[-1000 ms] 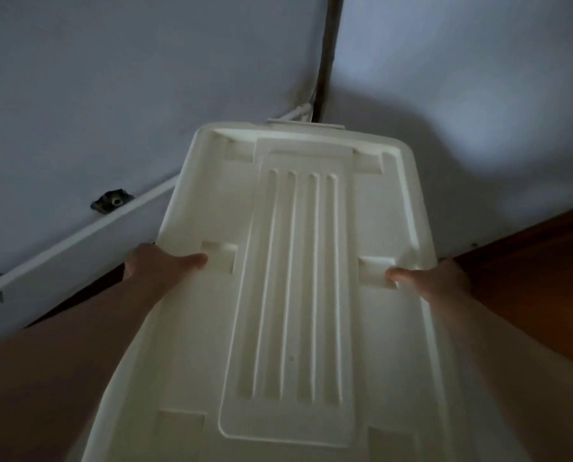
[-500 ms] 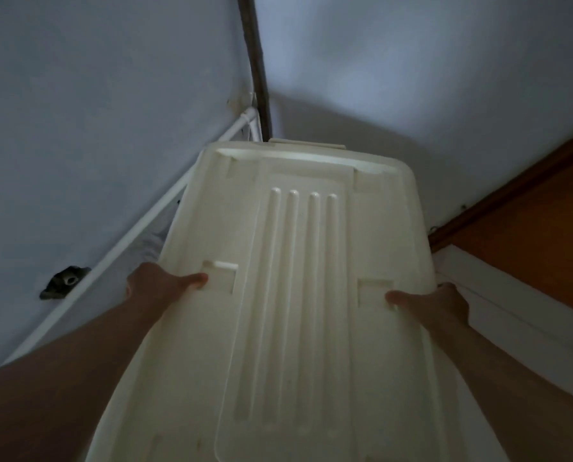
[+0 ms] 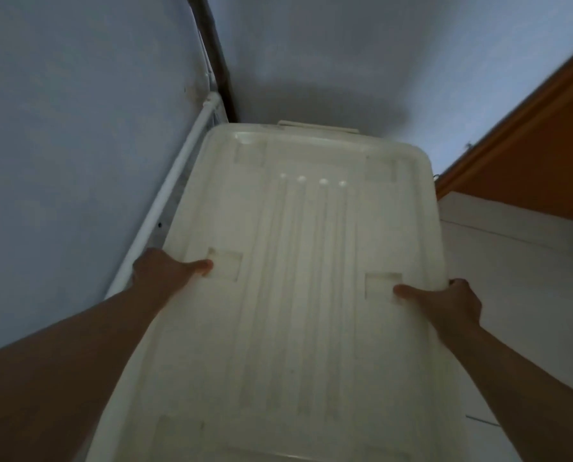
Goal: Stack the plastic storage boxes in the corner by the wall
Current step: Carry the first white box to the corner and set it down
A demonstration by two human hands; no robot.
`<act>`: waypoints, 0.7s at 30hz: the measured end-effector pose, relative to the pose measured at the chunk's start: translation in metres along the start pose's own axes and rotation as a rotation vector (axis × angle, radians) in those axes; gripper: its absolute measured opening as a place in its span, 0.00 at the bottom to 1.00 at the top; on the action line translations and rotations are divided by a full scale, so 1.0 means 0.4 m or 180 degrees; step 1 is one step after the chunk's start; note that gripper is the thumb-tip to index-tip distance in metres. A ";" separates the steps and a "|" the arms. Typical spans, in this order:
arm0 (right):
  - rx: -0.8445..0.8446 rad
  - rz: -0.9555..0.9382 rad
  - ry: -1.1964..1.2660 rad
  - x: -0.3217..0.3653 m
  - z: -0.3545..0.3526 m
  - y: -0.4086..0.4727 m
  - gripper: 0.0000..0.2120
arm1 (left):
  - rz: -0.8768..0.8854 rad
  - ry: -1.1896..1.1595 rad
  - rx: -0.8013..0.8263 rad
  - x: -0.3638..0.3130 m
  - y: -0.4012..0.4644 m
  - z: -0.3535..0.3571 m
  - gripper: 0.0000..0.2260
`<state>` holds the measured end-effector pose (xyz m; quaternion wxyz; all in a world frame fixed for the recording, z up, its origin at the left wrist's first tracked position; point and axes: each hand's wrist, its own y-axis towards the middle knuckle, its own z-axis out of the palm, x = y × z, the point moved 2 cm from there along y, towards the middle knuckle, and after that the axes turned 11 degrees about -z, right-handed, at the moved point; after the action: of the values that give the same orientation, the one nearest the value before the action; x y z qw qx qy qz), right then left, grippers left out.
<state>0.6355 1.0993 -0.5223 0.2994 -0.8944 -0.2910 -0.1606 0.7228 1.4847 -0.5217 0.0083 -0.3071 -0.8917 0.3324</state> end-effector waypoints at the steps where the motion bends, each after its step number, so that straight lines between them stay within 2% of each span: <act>1: -0.0034 0.0032 0.0016 0.000 0.016 -0.001 0.46 | 0.0045 0.0037 -0.0009 -0.005 0.017 0.001 0.45; 6: -0.0114 0.0165 0.0121 -0.007 0.098 0.004 0.48 | 0.0270 0.0136 -0.0066 -0.030 0.099 0.023 0.45; 17: -0.0256 0.0049 0.0229 -0.007 0.197 0.047 0.46 | 0.0298 0.0094 -0.0089 -0.032 0.219 0.076 0.47; 21: -0.0295 0.0062 0.0218 -0.015 0.223 0.056 0.45 | 0.0342 0.0037 -0.0065 -0.026 0.243 0.089 0.54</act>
<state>0.6547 1.1383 -0.6037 0.2690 -0.9040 -0.2641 -0.2015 0.7761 1.5155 -0.6057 -0.0075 -0.3564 -0.8772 0.3215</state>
